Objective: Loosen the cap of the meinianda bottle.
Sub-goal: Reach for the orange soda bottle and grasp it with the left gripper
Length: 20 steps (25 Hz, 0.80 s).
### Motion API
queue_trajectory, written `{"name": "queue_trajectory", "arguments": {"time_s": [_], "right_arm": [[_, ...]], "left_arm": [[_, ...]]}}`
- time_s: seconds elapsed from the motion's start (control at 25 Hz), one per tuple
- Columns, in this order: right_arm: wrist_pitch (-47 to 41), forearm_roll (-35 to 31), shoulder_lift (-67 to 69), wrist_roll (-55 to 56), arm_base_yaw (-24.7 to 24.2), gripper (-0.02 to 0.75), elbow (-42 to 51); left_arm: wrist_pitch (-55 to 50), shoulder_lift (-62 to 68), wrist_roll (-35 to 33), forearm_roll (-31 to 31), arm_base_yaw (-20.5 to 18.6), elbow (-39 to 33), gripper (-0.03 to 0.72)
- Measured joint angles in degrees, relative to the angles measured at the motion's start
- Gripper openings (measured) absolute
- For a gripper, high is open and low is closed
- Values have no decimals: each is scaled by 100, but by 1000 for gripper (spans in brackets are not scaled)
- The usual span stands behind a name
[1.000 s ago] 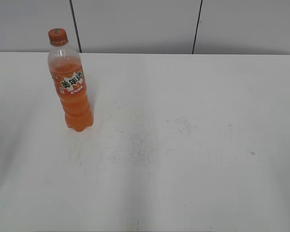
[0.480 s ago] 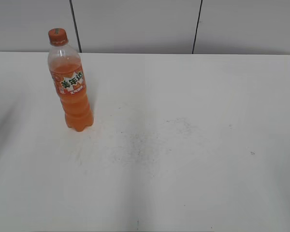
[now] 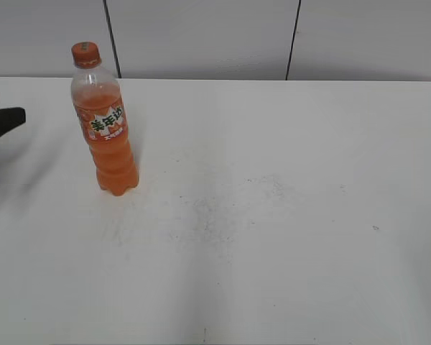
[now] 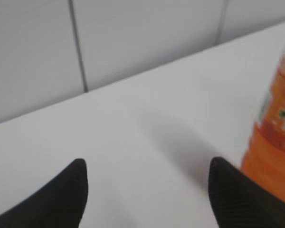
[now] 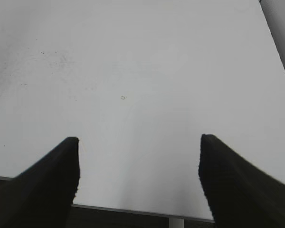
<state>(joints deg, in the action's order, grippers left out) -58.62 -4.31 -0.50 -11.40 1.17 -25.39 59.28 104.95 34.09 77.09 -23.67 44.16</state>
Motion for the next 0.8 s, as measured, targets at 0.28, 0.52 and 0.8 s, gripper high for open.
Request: {"name": "queue_trajectory", "arguments": {"time_s": [0.28,0.52,0.8], "right_arm": [[0,-2,0,0,0,586,0],[0,-2,0,0,0,586,0],[0,-2,0,0,0,586,0]], "left_arm": [[777,944,137,1272,270,713,491],[766,1589,156,1280,900,1089,564],[739,1997,157,1159,1378,1636,587]]}}
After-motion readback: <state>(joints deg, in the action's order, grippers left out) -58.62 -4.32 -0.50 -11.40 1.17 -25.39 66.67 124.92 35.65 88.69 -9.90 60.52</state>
